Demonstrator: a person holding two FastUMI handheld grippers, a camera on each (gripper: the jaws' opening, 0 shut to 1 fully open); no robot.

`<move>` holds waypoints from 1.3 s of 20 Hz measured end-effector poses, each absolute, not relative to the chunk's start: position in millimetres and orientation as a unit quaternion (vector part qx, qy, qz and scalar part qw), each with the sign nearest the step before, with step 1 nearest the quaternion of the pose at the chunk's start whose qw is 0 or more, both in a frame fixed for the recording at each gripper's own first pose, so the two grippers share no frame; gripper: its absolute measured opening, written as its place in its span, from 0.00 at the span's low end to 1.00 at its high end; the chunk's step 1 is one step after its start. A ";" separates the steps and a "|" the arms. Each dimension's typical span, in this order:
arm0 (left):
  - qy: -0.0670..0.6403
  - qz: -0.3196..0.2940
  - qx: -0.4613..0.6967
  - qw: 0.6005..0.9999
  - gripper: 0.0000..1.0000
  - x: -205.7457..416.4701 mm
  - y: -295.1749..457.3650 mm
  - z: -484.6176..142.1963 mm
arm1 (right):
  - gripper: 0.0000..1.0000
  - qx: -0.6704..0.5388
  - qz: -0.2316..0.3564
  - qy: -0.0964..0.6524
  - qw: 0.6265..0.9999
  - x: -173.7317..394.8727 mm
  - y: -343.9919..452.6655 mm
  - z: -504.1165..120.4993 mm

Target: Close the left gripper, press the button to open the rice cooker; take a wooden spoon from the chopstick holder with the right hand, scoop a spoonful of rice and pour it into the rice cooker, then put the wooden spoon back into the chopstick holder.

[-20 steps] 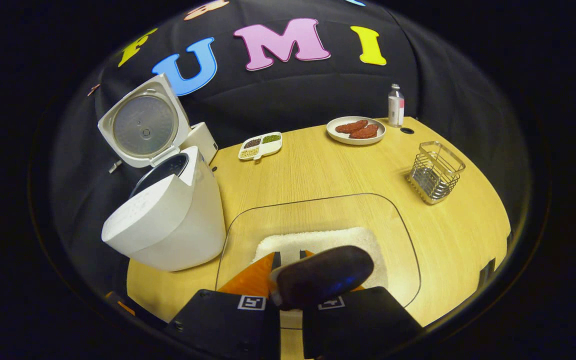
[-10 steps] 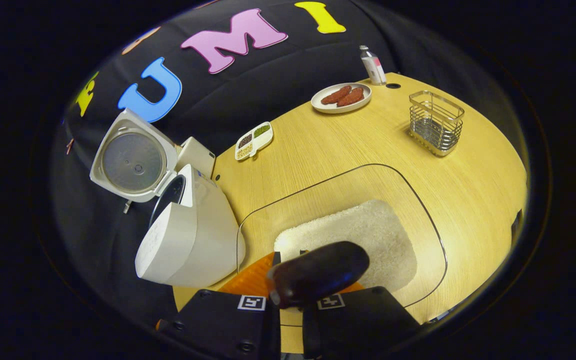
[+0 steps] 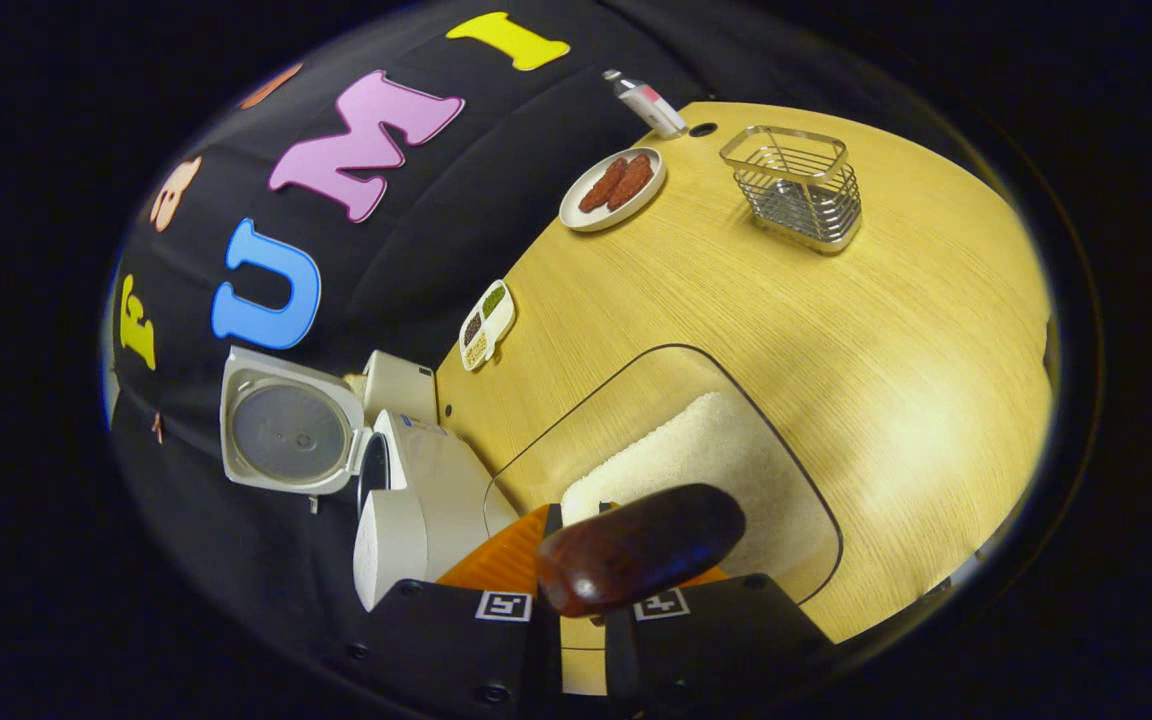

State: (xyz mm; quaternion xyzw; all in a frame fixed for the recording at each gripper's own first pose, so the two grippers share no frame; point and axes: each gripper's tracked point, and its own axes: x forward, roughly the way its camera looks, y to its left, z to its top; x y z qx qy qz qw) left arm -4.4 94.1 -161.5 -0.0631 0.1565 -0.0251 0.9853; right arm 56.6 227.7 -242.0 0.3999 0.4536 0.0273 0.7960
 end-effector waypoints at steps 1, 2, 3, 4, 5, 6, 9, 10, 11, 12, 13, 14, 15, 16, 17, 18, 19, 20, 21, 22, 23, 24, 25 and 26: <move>0.157 -0.025 -0.063 0.985 0.96 -5.5 93.4 -162.3 | 0.17 0.417 0.020 0.450 0.789 60.1 224.0 -238.9; 0.157 -0.025 -0.063 0.985 0.96 -5.7 91.7 -162.4 | 0.17 0.431 0.015 0.447 0.784 62.8 220.4 -234.1; 0.157 -0.026 -0.062 0.985 0.96 -6.8 90.9 -161.8 | 0.17 0.440 0.012 0.443 0.781 66.6 217.3 -229.9; 0.156 -0.028 -0.063 0.985 0.96 -7.4 89.1 -160.5 | 0.17 0.446 0.011 0.438 0.780 70.0 215.6 -225.7; 0.156 -0.030 -0.062 0.985 0.96 -7.9 87.1 -160.7 | 0.17 0.451 0.013 0.435 0.779 74.0 213.3 -219.9; 0.155 -0.032 -0.061 0.986 0.96 -8.8 86.1 -159.9 | 0.17 0.456 0.014 0.433 0.778 74.9 212.4 -212.9; 0.155 -0.032 -0.057 0.986 0.96 -11.8 84.1 -161.5 | 0.17 0.480 0.020 0.425 0.767 86.5 215.7 -193.6; 0.155 -0.031 -0.059 0.986 0.96 -12.6 83.6 -162.5 | 0.17 0.488 0.024 0.421 0.764 88.6 219.9 -187.4; 0.155 -0.031 -0.061 0.986 0.96 -13.0 82.6 -162.3 | 0.17 0.494 0.026 0.419 0.761 91.3 222.7 -183.0; 0.154 -0.031 -0.063 0.986 0.96 -14.2 81.4 -162.3 | 0.17 0.499 0.027 0.418 0.759 92.7 225.0 -178.4; 0.153 -0.030 -0.065 0.986 0.96 -14.8 81.2 -161.5 | 0.17 0.502 0.030 0.417 0.757 94.7 229.6 -172.8; 0.153 -0.030 -0.065 0.986 0.96 -15.4 81.1 -161.6 | 0.17 0.505 0.034 0.417 0.755 96.6 235.1 -167.8; 0.151 -0.029 -0.064 0.986 0.96 -16.1 82.0 -160.8 | 0.17 0.509 0.039 0.416 0.753 98.8 241.3 -162.5; 0.150 -0.028 -0.063 0.986 0.96 -17.3 82.8 -159.7 | 0.17 0.512 0.044 0.415 0.751 101.2 247.9 -155.9; 0.148 -0.027 -0.062 0.987 0.96 -18.0 84.1 -157.9 | 0.17 0.516 0.050 0.413 0.749 104.9 254.9 -149.2; 0.146 -0.025 -0.060 0.987 0.96 -18.2 86.7 -157.6 | 0.17 0.518 0.055 0.412 0.748 108.0 261.8 -142.6; 0.144 -0.023 -0.060 0.988 0.96 -18.3 89.6 -156.0 | 0.17 0.521 0.061 0.410 0.746 112.7 269.9 -136.5; 0.142 -0.020 -0.060 0.988 0.96 -19.7 92.3 -155.1 | 0.17 0.522 0.064 0.409 0.746 115.1 275.8 -130.9; 0.141 -0.017 -0.060 0.988 0.96 -20.2 96.1 -154.2 | 0.17 0.522 0.069 0.409 0.745 120.2 284.6 -125.7; 0.139 -0.013 -0.062 0.988 0.96 -19.5 100.5 -153.4 | 0.17 0.522 0.072 0.408 0.745 123.7 293.0 -121.3; 0.138 -0.009 -0.064 0.988 0.96 -18.7 104.3 -152.5 | 0.17 0.522 0.079 0.409 0.744 127.8 303.2 -118.2; 0.138 -0.005 -0.068 0.988 0.96 -20.6 107.6 -153.2 | 0.17 0.523 0.085 0.410 0.742 130.8 313.6 -114.2; 0.137 -0.001 -0.071 0.988 0.96 -20.2 111.3 -152.1 | 0.17 0.524 0.091 0.410 0.741 135.0 323.8 -108.6; 0.136 0.003 -0.073 0.988 0.96 -20.7 115.2 -152.8 | 0.17 0.525 0.097 0.409 0.740 137.8 333.5 -103.2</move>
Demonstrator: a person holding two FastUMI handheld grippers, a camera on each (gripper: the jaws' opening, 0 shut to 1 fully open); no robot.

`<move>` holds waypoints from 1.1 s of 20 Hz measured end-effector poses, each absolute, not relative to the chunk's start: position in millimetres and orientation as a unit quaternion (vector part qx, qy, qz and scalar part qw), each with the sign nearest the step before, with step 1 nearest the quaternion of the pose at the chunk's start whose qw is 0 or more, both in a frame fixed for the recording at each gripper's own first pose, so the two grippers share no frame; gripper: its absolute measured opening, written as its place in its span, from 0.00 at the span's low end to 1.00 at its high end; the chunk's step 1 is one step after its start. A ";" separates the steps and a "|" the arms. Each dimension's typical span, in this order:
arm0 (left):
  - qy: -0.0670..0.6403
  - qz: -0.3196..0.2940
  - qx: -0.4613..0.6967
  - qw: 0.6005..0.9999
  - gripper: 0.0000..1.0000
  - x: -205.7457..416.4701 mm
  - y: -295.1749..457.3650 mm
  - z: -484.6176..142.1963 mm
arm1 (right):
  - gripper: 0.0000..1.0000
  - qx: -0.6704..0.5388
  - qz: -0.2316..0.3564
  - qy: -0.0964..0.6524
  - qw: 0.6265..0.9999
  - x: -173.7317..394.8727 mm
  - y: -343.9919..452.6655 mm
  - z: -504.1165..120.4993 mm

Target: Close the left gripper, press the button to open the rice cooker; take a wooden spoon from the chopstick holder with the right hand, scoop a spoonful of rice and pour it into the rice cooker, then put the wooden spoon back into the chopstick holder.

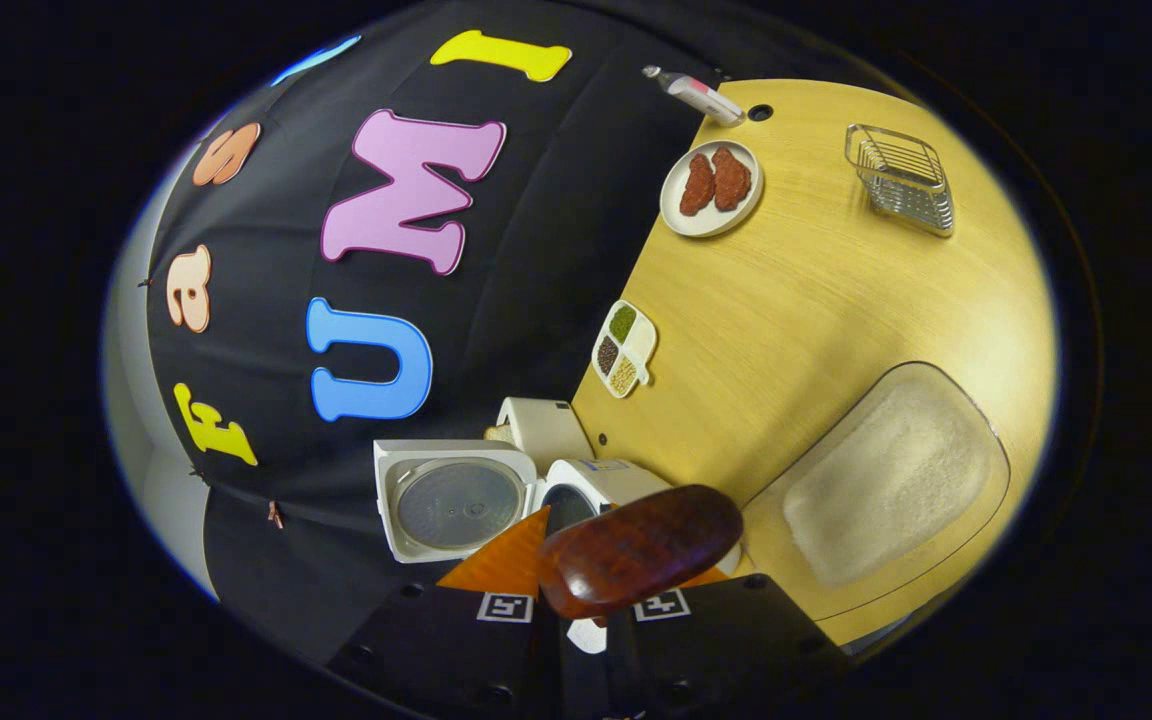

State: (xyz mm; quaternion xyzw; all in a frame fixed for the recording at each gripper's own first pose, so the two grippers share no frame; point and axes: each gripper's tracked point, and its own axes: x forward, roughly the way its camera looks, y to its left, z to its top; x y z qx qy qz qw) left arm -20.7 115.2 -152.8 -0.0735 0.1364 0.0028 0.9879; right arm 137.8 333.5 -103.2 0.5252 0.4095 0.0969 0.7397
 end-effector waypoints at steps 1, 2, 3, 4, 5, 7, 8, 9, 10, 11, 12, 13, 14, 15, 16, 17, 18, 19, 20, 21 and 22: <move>0.136 0.007 -0.076 0.988 0.96 -21.1 119.6 -152.4 | 0.17 0.525 0.103 0.410 0.739 141.6 344.7 -99.5; 0.136 0.011 -0.077 0.988 0.96 -23.1 124.5 -151.9 | 0.17 0.523 0.108 0.413 0.738 143.4 356.7 -97.8; 0.134 0.016 -0.078 0.988 0.96 -23.4 129.4 -150.7 | 0.16 0.520 0.113 0.416 0.738 147.2 368.4 -96.2; 0.131 0.020 -0.081 0.988 0.96 -23.0 135.0 -149.3 | 0.16 0.516 0.118 0.416 0.739 149.6 380.6 -94.6; 0.128 0.025 -0.085 0.988 0.96 -22.6 140.8 -146.5 | 0.16 0.509 0.124 0.418 0.742 154.2 393.8 -95.2; 0.122 0.036 -0.099 0.987 0.95 -20.5 152.6 -141.7 | 0.16 0.492 0.133 0.418 0.752 161.0 414.8 -96.2; 0.120 0.042 -0.105 0.986 0.96 -20.7 157.5 -140.7 | 0.16 0.482 0.138 0.417 0.758 163.8 425.4 -97.0; 0.119 0.050 -0.108 0.986 0.96 -21.0 163.8 -139.3 | 0.16 0.472 0.140 0.416 0.764 167.3 436.3 -99.7; 0.116 0.057 -0.111 0.985 0.96 -21.2 170.1 -138.0 | 0.16 0.462 0.142 0.414 0.771 169.8 446.6 -102.1; 0.112 0.063 -0.117 0.985 0.96 -20.8 175.5 -135.0 | 0.16 0.451 0.147 0.411 0.778 173.6 457.5 -104.4; 0.111 0.068 -0.123 0.984 0.96 -21.3 179.7 -134.5 | 0.16 0.439 0.150 0.408 0.786 175.5 468.7 -108.0; 0.109 0.073 -0.126 0.983 0.96 -21.6 183.7 -133.2 | 0.16 0.426 0.155 0.407 0.793 177.5 478.8 -111.6; 0.109 0.076 -0.126 0.983 0.96 -22.1 187.2 -132.4 | 0.16 0.413 0.161 0.406 0.799 178.3 487.3 -113.3; 0.108 0.078 -0.124 0.983 0.96 -23.2 190.1 -130.7 | 0.16 0.400 0.168 0.402 0.807 180.3 494.8 -115.0; 0.106 0.078 -0.122 0.984 0.96 -23.8 192.2 -129.2 | 0.16 0.385 0.174 0.396 0.815 182.1 500.7 -116.8; 0.104 0.078 -0.118 0.984 0.96 -23.7 194.5 -127.8 | 0.16 0.368 0.179 0.388 0.826 185.6 505.9 -119.7; 0.102 0.082 -0.114 0.985 0.96 -23.9 198.6 -127.6 | 0.16 0.347 0.185 0.381 0.837 187.2 510.9 -124.5; 0.100 0.086 -0.111 0.985 0.96 -24.0 202.6 -127.4 | 0.15 0.325 0.191 0.378 0.846 189.1 514.3 -128.6; 0.102 0.086 -0.110 0.985 0.96 -25.1 203.6 -129.4 | 0.15 0.305 0.198 0.372 0.854 188.2 519.2 -131.7; 0.104 0.088 -0.110 0.984 0.95 -24.4 204.0 -130.7 | 0.16 0.290 0.203 0.368 0.860 190.3 522.5 -134.1; 0.106 0.088 -0.110 0.984 0.96 -24.7 205.7 -132.5 | 0.15 0.278 0.208 0.365 0.864 190.7 526.7 -137.4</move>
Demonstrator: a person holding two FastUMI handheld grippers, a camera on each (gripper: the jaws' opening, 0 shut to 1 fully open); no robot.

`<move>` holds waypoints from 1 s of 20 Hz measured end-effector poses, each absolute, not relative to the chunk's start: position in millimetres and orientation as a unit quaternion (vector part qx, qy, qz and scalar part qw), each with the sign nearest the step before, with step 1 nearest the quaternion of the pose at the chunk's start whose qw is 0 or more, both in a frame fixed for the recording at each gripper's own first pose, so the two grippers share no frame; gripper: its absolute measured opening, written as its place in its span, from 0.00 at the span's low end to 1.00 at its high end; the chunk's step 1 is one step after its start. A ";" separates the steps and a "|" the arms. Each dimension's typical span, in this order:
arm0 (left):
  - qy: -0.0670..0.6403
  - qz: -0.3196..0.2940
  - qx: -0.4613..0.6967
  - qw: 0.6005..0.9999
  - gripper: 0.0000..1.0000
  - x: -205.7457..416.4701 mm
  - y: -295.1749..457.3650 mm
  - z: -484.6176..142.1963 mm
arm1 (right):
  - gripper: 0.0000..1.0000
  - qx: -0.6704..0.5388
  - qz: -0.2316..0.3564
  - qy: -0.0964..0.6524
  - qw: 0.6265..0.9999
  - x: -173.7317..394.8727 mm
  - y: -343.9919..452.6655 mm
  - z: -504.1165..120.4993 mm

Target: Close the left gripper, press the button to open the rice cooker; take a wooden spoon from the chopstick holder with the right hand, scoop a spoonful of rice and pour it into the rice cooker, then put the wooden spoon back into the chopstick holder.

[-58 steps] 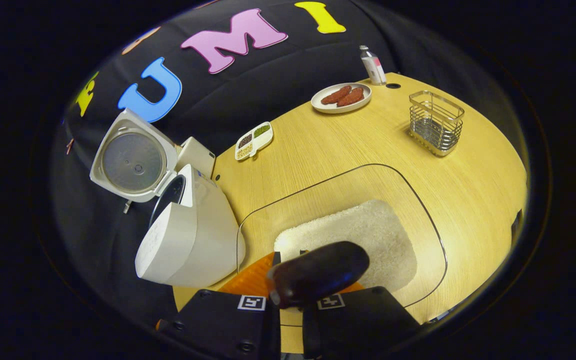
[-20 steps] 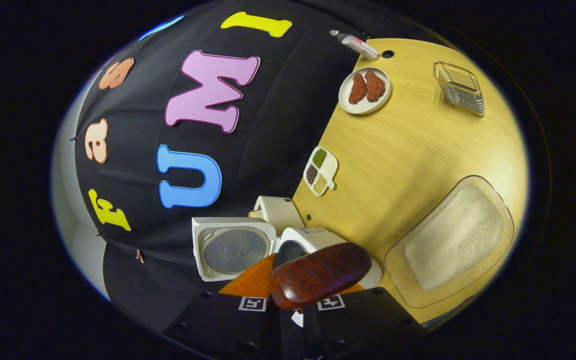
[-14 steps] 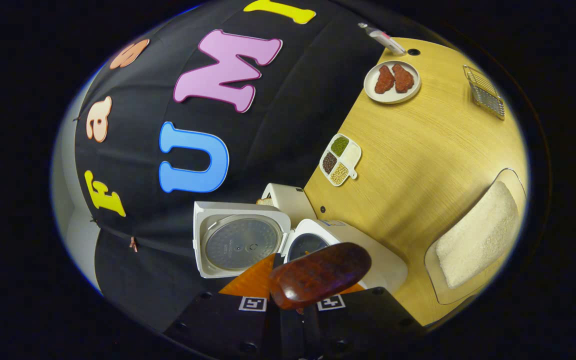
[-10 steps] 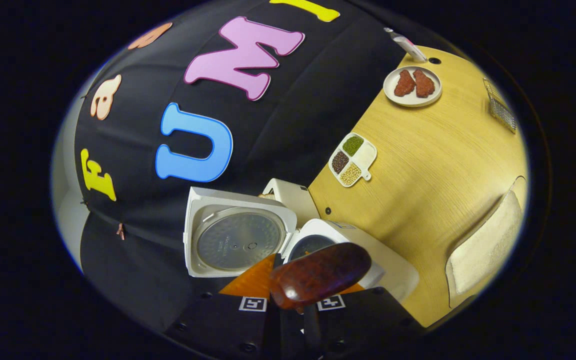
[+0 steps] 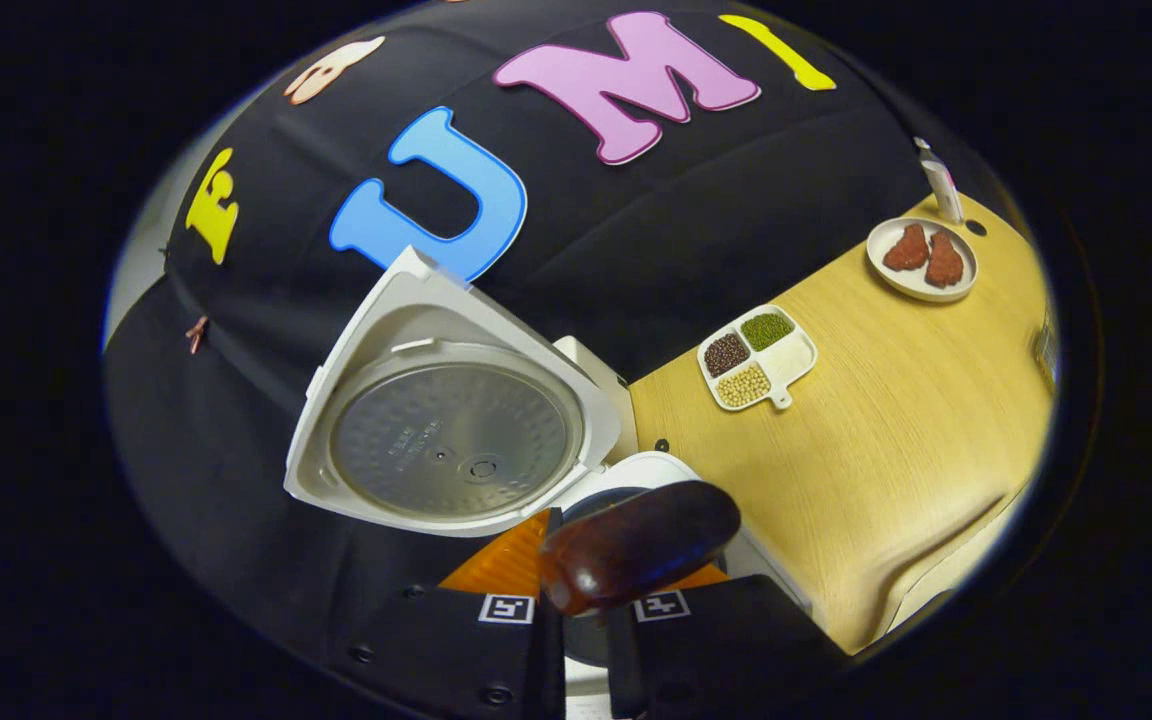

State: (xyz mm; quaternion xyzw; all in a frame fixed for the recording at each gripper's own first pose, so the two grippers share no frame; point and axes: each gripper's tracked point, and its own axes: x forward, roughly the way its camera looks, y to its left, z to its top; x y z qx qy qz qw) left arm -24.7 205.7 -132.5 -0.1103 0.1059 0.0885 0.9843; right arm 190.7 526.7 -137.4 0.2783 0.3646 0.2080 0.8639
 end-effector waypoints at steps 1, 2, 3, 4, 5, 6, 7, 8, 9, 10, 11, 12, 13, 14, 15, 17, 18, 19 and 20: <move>0.108 0.091 -0.109 0.984 0.96 -24.8 208.1 -133.8 | 0.16 0.269 0.214 0.362 0.867 191.6 530.4 -139.0; 0.108 0.096 -0.104 0.984 0.96 -24.3 210.9 -134.7 | 0.16 0.259 0.221 0.360 0.869 191.5 535.0 -141.7; 0.109 0.100 -0.096 0.984 0.96 -23.4 213.4 -136.1 | 0.16 0.245 0.229 0.359 0.871 191.7 539.0 -143.8; 0.110 0.102 -0.087 0.985 0.96 -20.9 214.9 -137.4 | 0.16 0.226 0.239 0.355 0.875 191.1 541.5 -145.6; 0.109 0.102 -0.080 0.986 0.96 -18.3 216.3 -135.6 | 0.15 0.204 0.247 0.348 0.881 192.4 544.8 -147.8; 0.108 0.101 -0.076 0.986 0.96 -17.3 217.4 -135.0 | 0.15 0.183 0.255 0.341 0.886 193.3 546.8 -149.4; 0.106 0.100 -0.075 0.986 0.98 -15.9 218.0 -133.8 | 0.21 0.168 0.260 0.334 0.890 194.9 549.1 -150.2; 0.105 0.098 -0.075 0.987 0.96 -14.5 217.1 -134.0 | 0.21 0.160 0.264 0.330 0.892 195.0 552.4 -150.9; 0.102 0.102 -0.067 0.987 0.96 -14.1 218.5 -131.1 | 0.21 0.156 0.266 0.328 0.893 196.0 555.4 -151.8; 0.100 0.109 -0.050 0.988 0.96 -13.4 220.9 -129.1 | 0.21 0.151 0.270 0.324 0.894 196.6 557.6 -151.4; 0.095 0.112 -0.031 0.989 0.96 -12.4 223.2 -125.1 | 0.21 0.139 0.274 0.321 0.896 197.0 558.9 -153.2; 0.091 0.112 -0.019 0.989 0.96 -11.5 223.9 -122.3 | 0.21 0.122 0.279 0.318 0.898 196.2 559.1 -156.2; 0.087 0.109 -0.014 0.990 0.96 -9.2 224.4 -118.3 | 0.21 0.102 0.285 0.311 0.901 194.8 559.8 -158.6; 0.084 0.105 -0.015 0.991 0.96 -8.3 223.9 -115.0 | 0.21 0.082 0.291 0.303 0.904 194.4 561.1 -159.7; 0.081 0.102 -0.018 0.991 0.96 -7.3 223.5 -112.9 | 0.21 0.066 0.297 0.294 0.906 193.2 563.0 -160.0; 0.078 0.098 -0.025 0.992 0.96 -6.1 222.5 -111.3 | 0.21 0.040 0.306 0.283 0.908 190.4 566.5 -161.8; 0.077 0.098 -0.024 0.992 0.96 -6.4 223.0 -111.5 | 0.21 0.025 0.311 0.275 0.909 188.8 569.0 -161.7; 0.078 0.098 -0.022 0.992 0.96 -6.4 224.2 -111.4 | 0.21 0.008 0.317 0.266 0.910 187.8 570.4 -162.0; 0.079 0.101 -0.020 0.992 0.96 -6.1 226.4 -113.3 | 0.21 -0.011 0.324 0.259 0.910 186.9 573.1 -164.0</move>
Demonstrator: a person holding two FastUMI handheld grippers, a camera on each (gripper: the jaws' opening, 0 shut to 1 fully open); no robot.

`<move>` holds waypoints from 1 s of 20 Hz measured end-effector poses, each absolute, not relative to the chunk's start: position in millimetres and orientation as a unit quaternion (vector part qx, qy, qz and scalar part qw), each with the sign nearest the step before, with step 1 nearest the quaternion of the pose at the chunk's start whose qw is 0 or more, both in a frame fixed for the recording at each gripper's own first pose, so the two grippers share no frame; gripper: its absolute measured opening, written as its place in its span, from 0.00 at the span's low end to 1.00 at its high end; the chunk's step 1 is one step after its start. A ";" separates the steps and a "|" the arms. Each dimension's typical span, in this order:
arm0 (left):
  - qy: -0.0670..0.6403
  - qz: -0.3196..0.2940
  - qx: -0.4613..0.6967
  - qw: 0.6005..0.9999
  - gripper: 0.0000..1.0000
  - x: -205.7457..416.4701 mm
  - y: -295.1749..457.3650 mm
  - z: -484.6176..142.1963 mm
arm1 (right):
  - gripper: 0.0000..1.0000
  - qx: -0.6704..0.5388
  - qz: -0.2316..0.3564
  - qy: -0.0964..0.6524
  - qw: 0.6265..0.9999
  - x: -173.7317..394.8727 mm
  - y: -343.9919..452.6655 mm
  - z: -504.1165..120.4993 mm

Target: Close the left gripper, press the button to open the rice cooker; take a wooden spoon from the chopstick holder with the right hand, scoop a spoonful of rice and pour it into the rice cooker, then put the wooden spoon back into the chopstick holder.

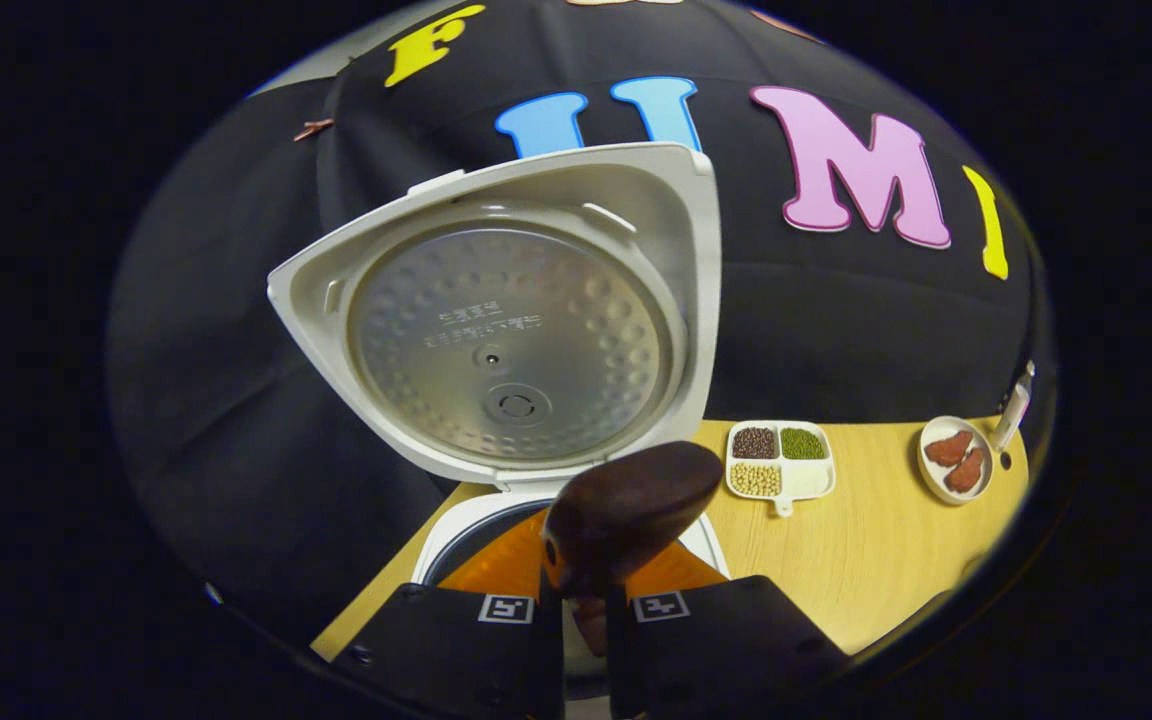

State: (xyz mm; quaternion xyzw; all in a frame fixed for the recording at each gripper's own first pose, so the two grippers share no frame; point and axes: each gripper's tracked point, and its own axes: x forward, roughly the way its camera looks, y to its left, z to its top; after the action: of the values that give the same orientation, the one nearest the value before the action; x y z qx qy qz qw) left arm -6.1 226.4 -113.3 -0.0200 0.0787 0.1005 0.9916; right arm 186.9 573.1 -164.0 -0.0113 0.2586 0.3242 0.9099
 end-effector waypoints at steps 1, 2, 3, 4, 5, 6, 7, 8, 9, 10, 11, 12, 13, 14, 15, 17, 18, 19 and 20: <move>0.080 0.100 -0.020 0.992 0.96 -5.8 227.9 -114.3 | 0.21 -0.032 0.332 0.251 0.909 184.4 575.6 -164.5; 0.081 0.099 -0.019 0.992 0.96 -6.2 227.9 -115.2 | 0.21 -0.052 0.340 0.241 0.908 182.7 577.2 -165.2; 0.081 0.099 -0.017 0.992 0.96 -7.0 228.4 -115.6 | 0.16 -0.067 0.346 0.232 0.906 180.6 578.8 -164.7; 0.082 0.100 -0.016 0.992 0.96 -6.7 229.4 -116.2 | 0.21 -0.080 0.351 0.225 0.906 178.3 580.6 -165.4; 0.082 0.100 -0.015 0.991 0.96 -6.2 229.6 -116.2 | 0.21 -0.092 0.354 0.219 0.905 177.2 581.8 -166.2; 0.082 0.101 -0.017 0.991 0.96 -6.4 230.0 -116.6 | 0.21 -0.113 0.360 0.208 0.903 175.9 581.8 -165.5; 0.083 0.102 -0.020 0.991 0.96 -5.9 229.3 -116.9 | 0.21 -0.132 0.366 0.195 0.901 174.4 582.6 -163.4; 0.083 0.102 -0.024 0.991 0.96 -6.2 228.2 -118.1 | 0.21 -0.151 0.373 0.180 0.898 171.9 584.4 -163.0; 0.083 0.101 -0.028 0.991 0.95 -5.7 226.5 -118.8 | 0.21 -0.169 0.380 0.167 0.894 170.5 585.1 -161.2; 0.084 0.100 -0.030 0.991 0.96 -5.7 224.9 -119.5 | 0.21 -0.182 0.385 0.156 0.891 169.4 586.2 -159.2; 0.084 0.099 -0.030 0.991 0.96 -5.5 223.0 -119.2 | 0.20 -0.193 0.389 0.147 0.889 167.7 587.4 -157.7; 0.083 0.098 -0.029 0.991 0.96 -5.2 220.7 -119.4 | 0.16 -0.208 0.393 0.135 0.885 165.7 589.9 -157.0; 0.082 0.097 -0.027 0.992 0.96 -4.9 219.3 -118.7 | 0.16 -0.224 0.399 0.123 0.881 163.2 591.8 -155.2; 0.082 0.096 -0.026 0.992 0.96 -5.3 218.4 -118.0 | 0.21 -0.245 0.405 0.106 0.874 160.3 596.2 -153.3; 0.081 0.096 -0.026 0.992 0.96 -5.4 217.2 -117.5 | 0.21 -0.260 0.411 0.096 0.869 157.3 598.4 -152.7; 0.081 0.095 -0.026 0.992 0.96 -6.3 215.1 -118.1 | 0.21 -0.273 0.418 0.089 0.862 149.0 600.7 -156.3; 0.081 0.095 -0.027 0.992 0.96 -7.4 214.4 -118.4 | 0.21 -0.274 0.420 0.091 0.861 147.2 601.7 -156.5; 0.081 0.096 -0.026 0.992 0.96 -8.3 214.1 -118.0 | 0.21 -0.268 0.420 0.097 0.862 147.3 600.1 -156.0; 0.081 0.096 -0.026 0.992 0.96 -9.7 213.3 -117.9 | 0.21 -0.251 0.420 0.109 0.865 147.9 599.6 -155.0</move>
State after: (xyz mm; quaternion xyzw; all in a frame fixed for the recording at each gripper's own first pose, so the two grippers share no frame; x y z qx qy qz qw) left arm -9.7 213.3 -117.9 -0.0256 0.0806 0.0964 0.9917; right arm 147.9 599.6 -155.0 -0.2513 0.1093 0.4204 0.8650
